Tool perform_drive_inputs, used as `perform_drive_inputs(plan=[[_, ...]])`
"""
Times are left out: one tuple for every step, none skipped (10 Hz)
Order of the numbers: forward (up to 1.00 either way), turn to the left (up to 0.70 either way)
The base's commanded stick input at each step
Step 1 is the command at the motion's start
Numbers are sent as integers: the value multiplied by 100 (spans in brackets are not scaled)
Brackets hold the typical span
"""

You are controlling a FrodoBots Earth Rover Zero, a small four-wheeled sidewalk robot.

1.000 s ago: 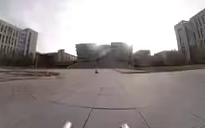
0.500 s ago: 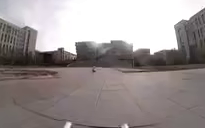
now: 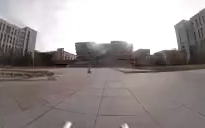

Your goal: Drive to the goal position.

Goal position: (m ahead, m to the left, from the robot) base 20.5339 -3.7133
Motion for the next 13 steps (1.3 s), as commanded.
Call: perform_drive_inputs(plan=[[100,0],[100,0],[100,0],[100,0],[100,0],[100,0],[100,0],[100,0],[100,0],[100,0],[100,0],[100,0],[100,0]])
